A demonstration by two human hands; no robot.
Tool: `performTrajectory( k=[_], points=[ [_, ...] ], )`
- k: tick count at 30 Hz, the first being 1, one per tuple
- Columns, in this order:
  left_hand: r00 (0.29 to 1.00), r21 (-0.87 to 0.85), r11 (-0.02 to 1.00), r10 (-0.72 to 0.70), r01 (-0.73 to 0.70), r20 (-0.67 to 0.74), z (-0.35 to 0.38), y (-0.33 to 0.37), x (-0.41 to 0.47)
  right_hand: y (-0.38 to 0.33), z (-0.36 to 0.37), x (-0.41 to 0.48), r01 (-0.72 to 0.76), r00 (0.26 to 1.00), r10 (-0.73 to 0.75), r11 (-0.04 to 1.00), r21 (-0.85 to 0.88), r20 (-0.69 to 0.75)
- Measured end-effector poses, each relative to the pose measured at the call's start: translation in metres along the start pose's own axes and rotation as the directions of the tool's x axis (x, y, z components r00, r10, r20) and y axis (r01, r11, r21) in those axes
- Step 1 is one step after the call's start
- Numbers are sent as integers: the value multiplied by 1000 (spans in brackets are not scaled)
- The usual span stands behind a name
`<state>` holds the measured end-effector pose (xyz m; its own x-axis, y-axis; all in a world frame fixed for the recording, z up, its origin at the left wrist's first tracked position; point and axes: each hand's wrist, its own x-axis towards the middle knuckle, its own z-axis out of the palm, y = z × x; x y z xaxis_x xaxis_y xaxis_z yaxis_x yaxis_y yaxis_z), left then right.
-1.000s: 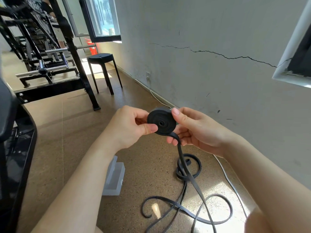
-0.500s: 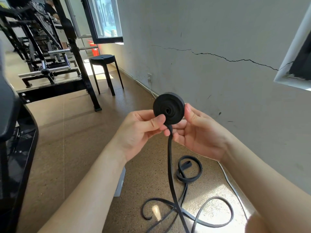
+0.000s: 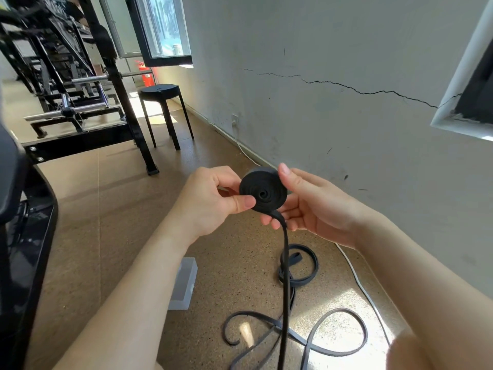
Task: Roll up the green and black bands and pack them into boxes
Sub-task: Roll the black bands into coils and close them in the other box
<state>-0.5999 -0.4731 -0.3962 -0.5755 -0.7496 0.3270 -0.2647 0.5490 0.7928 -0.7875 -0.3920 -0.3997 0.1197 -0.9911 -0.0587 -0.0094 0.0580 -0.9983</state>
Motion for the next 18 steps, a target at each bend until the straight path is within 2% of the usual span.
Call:
performTrajectory(
  k=[3, 5, 6, 8, 10, 12, 14, 16, 18],
  points=[
    [1000, 104, 994, 17, -19, 20, -6, -4, 1, 1, 0, 0, -26, 999, 25, 999, -36, -35],
    [999, 73, 997, 10, -13, 43, -6, -6, 0, 2, 0, 1, -17, 999, 17, 1000, 11, -30],
    [999, -1, 1000, -5, 5, 41, -6, -7, 0, 2, 0, 1, -3, 1000, 4, 998, 57, -27],
    [998, -283, 957, -54, 61, 32, -3, -7, -2, 4, 1, 3, 38, 999, -36, 983, 179, -14],
    [992, -557, 821, -99, 126, 80, 3, -4, -3, 5, 3, 4, 75, 997, -80, 953, 294, 5],
    [987, -680, 716, -103, 161, 124, 10, 2, -3, 7, 4, 6, 97, 992, -118, 921, 377, 33],
    [985, -728, 663, -94, 172, 147, 16, 7, -4, 7, 5, 6, 105, 988, -142, 892, 439, 53],
    [985, -708, 688, -70, 161, 156, 17, 10, -4, 7, 6, 5, 105, 988, -146, 878, 466, 53],
    [990, -583, 803, -63, 125, 125, 15, 9, -5, 5, 6, 3, 86, 992, -118, 892, 444, 43]
  ],
)
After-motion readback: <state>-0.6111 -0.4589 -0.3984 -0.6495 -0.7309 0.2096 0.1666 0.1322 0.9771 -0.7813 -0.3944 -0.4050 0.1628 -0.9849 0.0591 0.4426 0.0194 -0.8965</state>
